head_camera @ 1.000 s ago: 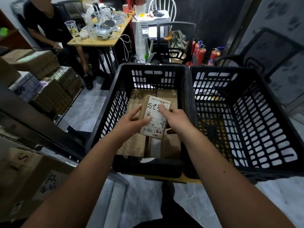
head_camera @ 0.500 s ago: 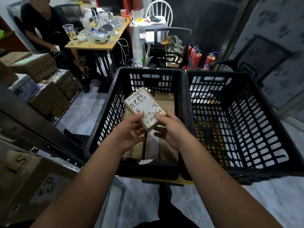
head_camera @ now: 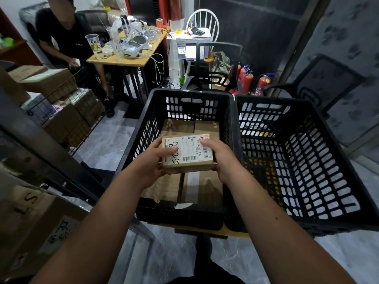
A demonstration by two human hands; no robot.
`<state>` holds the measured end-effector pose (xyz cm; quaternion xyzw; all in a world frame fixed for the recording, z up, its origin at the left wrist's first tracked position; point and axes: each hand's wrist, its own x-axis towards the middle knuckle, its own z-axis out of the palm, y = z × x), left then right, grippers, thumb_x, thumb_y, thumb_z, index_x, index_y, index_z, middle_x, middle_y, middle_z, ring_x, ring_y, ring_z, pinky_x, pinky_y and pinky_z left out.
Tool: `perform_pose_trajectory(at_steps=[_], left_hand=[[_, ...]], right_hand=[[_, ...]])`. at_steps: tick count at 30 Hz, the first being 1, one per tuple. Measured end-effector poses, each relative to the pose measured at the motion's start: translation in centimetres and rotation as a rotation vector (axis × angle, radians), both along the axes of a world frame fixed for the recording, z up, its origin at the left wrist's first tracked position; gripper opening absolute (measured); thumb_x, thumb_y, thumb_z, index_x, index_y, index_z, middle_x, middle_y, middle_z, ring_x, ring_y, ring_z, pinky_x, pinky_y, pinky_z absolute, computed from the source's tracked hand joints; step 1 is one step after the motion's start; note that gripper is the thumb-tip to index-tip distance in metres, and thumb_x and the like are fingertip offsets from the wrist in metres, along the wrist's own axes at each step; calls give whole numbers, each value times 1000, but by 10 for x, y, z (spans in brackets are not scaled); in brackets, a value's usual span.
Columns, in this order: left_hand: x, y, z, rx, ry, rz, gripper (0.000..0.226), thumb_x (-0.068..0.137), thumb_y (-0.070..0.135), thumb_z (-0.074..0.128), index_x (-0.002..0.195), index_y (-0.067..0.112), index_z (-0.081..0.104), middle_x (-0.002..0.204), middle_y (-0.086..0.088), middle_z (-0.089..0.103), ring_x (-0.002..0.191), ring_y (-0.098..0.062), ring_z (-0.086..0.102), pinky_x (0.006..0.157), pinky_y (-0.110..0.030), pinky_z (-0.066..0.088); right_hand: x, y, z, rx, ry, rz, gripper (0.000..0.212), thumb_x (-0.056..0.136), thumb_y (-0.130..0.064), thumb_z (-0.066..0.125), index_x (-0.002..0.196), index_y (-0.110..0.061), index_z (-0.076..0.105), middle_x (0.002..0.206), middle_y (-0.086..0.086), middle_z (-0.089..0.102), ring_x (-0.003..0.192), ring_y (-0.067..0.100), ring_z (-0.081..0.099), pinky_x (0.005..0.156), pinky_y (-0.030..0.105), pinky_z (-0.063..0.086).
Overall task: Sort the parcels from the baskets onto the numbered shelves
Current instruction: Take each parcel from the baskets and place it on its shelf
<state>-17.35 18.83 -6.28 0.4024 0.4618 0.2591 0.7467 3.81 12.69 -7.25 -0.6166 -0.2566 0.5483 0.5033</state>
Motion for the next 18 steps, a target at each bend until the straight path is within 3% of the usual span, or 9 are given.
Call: perform_pose_trajectory(at_steps=[3, 6, 9, 13, 16, 18], left_hand=[[4, -5, -2, -13, 1, 92, 48, 87, 14, 79, 131, 30, 65, 115, -8, 79, 96, -25, 74, 75, -37, 58], [6, -8, -8, -48, -14, 176, 48, 88, 14, 79, 131, 22, 60, 108, -8, 80, 92, -27, 77, 79, -43, 63], [9, -12, -13, -84, -49, 204, 56, 86, 15, 81, 136, 16, 58, 116, -12, 78, 96, -30, 78, 75, -40, 62], [15, -21, -18, -103, -70, 192, 66, 81, 20, 85, 140, 10, 58, 123, -14, 75, 98, -32, 78, 78, -40, 62], [14, -26, -20, -114, -46, 200, 64, 84, 22, 84, 140, 7, 57, 124, -15, 75, 104, -34, 77, 80, -43, 62], [13, -28, -18, -71, 36, 158, 59, 85, 33, 82, 135, 8, 62, 118, -8, 77, 107, -30, 75, 82, -45, 58]], right_hand=[[-2, 1, -3, -29, -23, -38, 71, 86, -47, 80, 149, -32, 51, 128, 0, 72, 113, 21, 71, 103, 50, 52], [-3, -2, -5, -45, -24, -33, 78, 86, -52, 80, 154, -36, 44, 140, 0, 62, 125, 24, 58, 101, 52, 49], [-10, -2, -6, -56, 29, -40, 81, 82, -52, 83, 152, -42, 43, 139, 0, 62, 123, 26, 58, 98, 57, 53], [-20, -2, -10, -38, 114, -47, 73, 87, -49, 80, 148, -48, 41, 132, 1, 68, 113, 32, 70, 81, 57, 63], [-24, -5, -10, -32, 42, -56, 64, 89, -55, 73, 146, -49, 46, 132, -3, 68, 114, 32, 70, 80, 60, 63], [-24, -7, -7, -25, -4, -53, 50, 96, -56, 64, 144, -50, 51, 130, -6, 70, 114, 31, 70, 79, 60, 63]])
